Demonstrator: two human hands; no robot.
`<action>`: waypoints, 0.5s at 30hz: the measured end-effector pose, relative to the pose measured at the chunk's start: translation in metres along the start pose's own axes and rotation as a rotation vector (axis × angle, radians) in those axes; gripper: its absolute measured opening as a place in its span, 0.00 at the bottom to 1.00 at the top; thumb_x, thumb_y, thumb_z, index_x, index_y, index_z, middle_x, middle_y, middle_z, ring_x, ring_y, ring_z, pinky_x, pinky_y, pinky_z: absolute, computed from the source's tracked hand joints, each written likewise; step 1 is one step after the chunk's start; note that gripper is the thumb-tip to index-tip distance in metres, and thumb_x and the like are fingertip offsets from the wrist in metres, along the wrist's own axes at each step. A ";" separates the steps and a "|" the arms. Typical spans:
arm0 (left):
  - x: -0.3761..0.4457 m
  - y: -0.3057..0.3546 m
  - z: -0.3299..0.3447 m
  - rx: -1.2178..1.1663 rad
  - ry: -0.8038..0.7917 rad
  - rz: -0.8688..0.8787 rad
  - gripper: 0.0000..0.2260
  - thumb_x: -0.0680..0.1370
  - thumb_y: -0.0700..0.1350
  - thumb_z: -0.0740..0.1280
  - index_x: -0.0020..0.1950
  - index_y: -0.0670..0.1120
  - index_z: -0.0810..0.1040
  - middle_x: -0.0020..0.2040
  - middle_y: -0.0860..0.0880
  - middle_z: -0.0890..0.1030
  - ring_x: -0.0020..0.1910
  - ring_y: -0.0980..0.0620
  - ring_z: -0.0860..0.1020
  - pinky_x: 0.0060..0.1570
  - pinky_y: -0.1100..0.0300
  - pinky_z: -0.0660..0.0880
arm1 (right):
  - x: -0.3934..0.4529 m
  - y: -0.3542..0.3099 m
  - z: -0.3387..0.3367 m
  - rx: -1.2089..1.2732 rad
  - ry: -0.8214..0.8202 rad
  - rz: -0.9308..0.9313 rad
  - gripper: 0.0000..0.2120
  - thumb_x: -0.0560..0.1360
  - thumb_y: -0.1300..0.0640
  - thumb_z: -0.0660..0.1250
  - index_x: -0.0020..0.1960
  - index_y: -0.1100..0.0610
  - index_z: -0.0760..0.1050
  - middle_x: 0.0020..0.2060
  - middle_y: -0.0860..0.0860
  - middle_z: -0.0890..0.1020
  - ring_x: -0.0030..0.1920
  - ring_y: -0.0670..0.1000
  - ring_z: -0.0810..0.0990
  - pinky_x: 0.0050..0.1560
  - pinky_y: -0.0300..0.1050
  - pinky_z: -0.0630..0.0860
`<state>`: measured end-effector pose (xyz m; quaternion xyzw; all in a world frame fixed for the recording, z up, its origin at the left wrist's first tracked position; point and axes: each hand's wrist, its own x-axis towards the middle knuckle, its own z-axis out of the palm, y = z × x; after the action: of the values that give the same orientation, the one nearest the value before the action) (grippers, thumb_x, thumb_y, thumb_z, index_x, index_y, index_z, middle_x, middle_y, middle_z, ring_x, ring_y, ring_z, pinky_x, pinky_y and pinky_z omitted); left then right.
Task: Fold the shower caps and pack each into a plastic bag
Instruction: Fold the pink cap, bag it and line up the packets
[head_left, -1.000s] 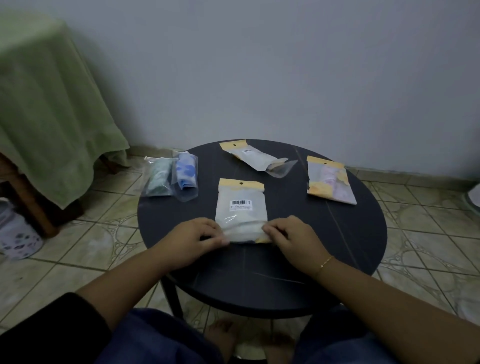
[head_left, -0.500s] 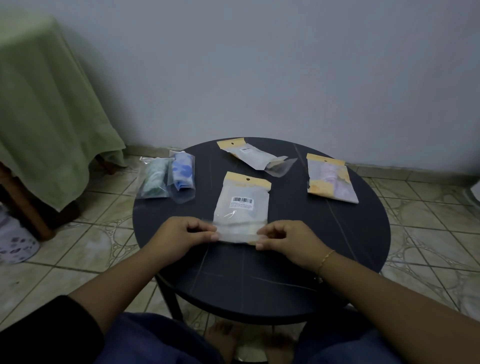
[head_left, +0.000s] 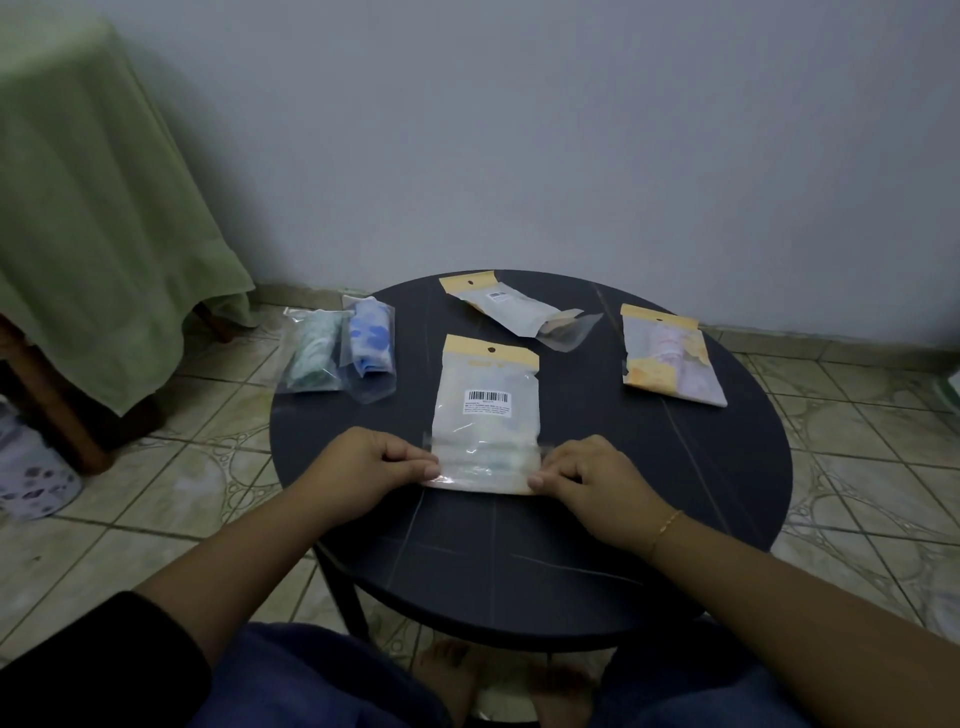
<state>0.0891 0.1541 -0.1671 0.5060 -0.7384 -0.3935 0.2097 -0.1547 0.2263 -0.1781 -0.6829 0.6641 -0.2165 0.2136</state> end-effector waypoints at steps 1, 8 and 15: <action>0.001 0.001 0.001 -0.011 0.016 -0.026 0.04 0.70 0.46 0.75 0.38 0.56 0.84 0.37 0.64 0.83 0.41 0.69 0.79 0.42 0.76 0.70 | 0.001 -0.002 0.001 0.034 0.003 0.024 0.15 0.77 0.49 0.65 0.34 0.54 0.78 0.40 0.41 0.76 0.51 0.46 0.70 0.60 0.47 0.65; 0.004 0.007 0.005 0.004 0.099 -0.182 0.03 0.68 0.48 0.77 0.35 0.51 0.85 0.36 0.55 0.84 0.39 0.60 0.80 0.38 0.69 0.72 | 0.006 -0.014 0.002 0.122 0.042 0.204 0.22 0.77 0.49 0.64 0.32 0.65 0.72 0.44 0.62 0.80 0.46 0.52 0.72 0.46 0.42 0.67; 0.007 0.010 0.011 0.161 0.161 -0.225 0.06 0.68 0.50 0.75 0.31 0.53 0.83 0.35 0.57 0.83 0.42 0.54 0.80 0.51 0.56 0.76 | 0.011 -0.021 0.001 -0.004 0.021 0.238 0.28 0.77 0.49 0.65 0.23 0.56 0.58 0.14 0.48 0.66 0.28 0.48 0.62 0.31 0.40 0.58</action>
<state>0.0722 0.1536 -0.1665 0.6307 -0.6870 -0.3121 0.1815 -0.1371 0.2154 -0.1668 -0.5972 0.7433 -0.1954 0.2293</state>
